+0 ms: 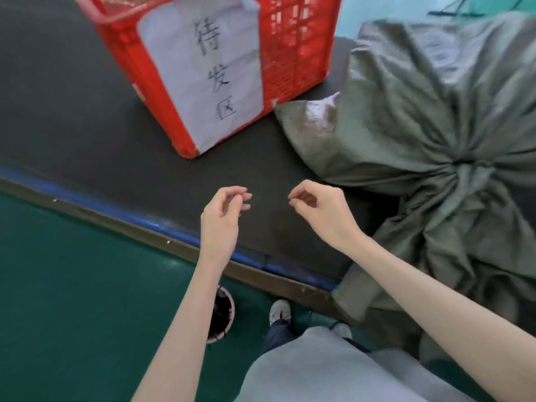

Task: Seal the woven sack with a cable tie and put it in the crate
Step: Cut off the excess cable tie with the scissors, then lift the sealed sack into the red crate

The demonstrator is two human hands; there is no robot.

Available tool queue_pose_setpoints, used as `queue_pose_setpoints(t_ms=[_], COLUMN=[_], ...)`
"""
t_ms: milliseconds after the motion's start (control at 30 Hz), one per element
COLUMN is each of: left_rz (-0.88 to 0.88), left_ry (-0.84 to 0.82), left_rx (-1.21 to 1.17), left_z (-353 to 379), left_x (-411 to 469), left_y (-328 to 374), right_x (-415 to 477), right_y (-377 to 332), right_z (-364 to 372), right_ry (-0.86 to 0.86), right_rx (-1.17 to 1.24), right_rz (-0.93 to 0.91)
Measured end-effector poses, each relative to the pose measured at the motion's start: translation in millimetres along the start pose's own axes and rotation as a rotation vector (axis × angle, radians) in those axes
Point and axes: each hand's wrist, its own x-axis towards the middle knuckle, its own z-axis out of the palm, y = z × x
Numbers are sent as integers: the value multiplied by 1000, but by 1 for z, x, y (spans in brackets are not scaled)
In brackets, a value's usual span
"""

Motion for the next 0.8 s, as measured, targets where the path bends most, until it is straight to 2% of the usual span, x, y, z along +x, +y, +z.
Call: queue_pose_setpoints(t_ms=[167, 233, 400, 667, 800], left_rz=[123, 159, 265, 424, 589], left_ry=[-196, -213, -353, -319, -200], left_rx=[41, 39, 47, 102, 235], left_z=[70, 82, 145, 197, 206], left_x=[4, 5, -1, 0, 21], left_y=[36, 44, 73, 97, 102], right_x=[-15, -20, -48, -67, -64], right_y=[12, 12, 24, 47, 63], right_z=[-72, -84, -145, -210, -233], right_ry=[263, 296, 527, 729, 809], right_rx=[-59, -66, -148, -160, -144], right_rz=[2, -10, -7, 93, 136])
